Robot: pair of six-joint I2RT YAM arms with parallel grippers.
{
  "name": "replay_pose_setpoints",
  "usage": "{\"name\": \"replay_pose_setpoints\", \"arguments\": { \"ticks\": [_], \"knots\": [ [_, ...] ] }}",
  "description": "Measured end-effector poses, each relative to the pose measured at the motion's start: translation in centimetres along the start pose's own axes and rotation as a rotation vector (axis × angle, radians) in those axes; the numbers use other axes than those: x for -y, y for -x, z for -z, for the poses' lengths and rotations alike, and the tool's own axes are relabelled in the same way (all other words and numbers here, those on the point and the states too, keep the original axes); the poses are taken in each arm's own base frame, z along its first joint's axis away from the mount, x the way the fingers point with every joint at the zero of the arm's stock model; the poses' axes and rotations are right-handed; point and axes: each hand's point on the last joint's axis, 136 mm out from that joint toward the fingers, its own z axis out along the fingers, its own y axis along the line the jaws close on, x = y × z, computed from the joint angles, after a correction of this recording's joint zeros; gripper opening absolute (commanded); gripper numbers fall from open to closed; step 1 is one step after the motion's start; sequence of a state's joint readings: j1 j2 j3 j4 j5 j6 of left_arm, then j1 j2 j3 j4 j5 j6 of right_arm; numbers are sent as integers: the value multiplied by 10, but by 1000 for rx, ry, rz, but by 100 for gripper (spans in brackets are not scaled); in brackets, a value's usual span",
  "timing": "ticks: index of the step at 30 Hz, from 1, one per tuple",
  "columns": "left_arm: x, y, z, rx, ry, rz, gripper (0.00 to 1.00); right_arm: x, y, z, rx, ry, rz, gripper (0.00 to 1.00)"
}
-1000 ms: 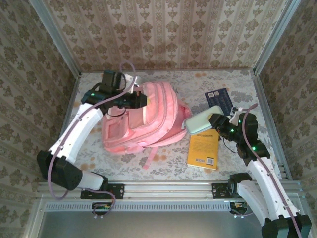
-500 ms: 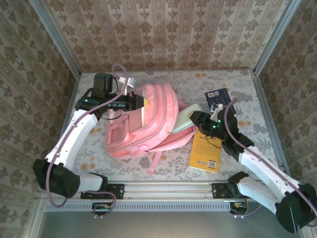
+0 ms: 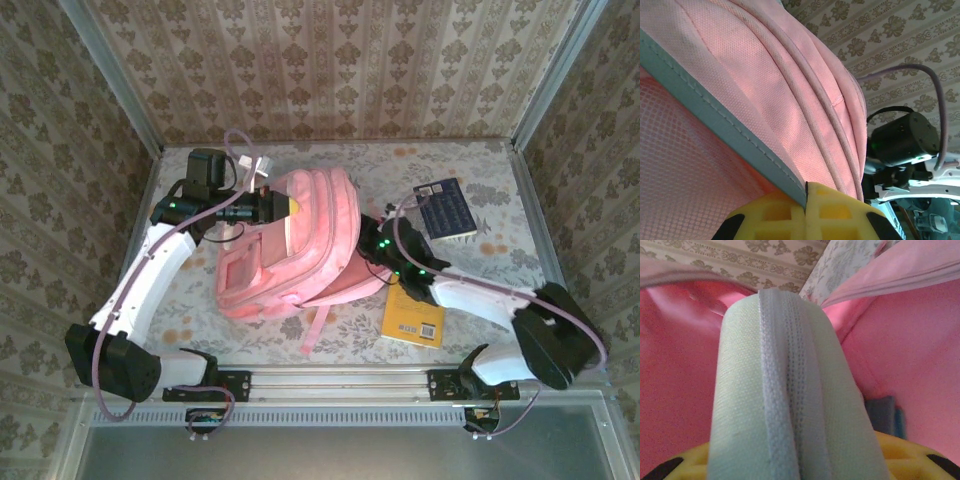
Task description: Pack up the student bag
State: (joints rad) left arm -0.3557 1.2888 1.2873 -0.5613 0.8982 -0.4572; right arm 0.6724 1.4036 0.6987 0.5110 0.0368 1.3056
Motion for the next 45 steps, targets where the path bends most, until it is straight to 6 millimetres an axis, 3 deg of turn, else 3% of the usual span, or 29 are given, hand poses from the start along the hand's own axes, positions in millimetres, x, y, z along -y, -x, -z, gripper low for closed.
{"name": "replay_pose_setpoints", "arguments": {
  "ticks": [4,9,11,16,20,24,31,35,39,43,45],
  "knots": [
    [0,3,1,10,-4,3,0,-4,-31,-38,-56,-2,11,47],
    [-7,5,2,23,1,18,0,-5,-77,-84,-145,1,34,80],
    [-12,5,4,30,10,32,0,-6,-86,-94,-166,8,39,86],
    [-17,4,4,36,14,44,0,-1,-89,-93,-172,-12,80,95],
    [-17,4,6,44,17,39,0,7,-85,-81,-181,-75,164,100],
    [-20,5,8,55,43,40,0,1,-77,-64,-182,-105,262,100],
    [-36,2,14,70,155,10,0,6,-51,-29,-159,-181,390,100],
    [-51,1,17,76,243,-8,0,18,-14,-4,-122,-258,387,100],
    [-65,0,20,70,357,-53,0,26,24,38,-37,-343,416,100],
    [-79,1,13,23,506,-129,0,15,42,77,11,-359,467,100],
    [-86,1,6,-18,594,-178,3,23,52,94,27,-418,478,100]
  ]
}}
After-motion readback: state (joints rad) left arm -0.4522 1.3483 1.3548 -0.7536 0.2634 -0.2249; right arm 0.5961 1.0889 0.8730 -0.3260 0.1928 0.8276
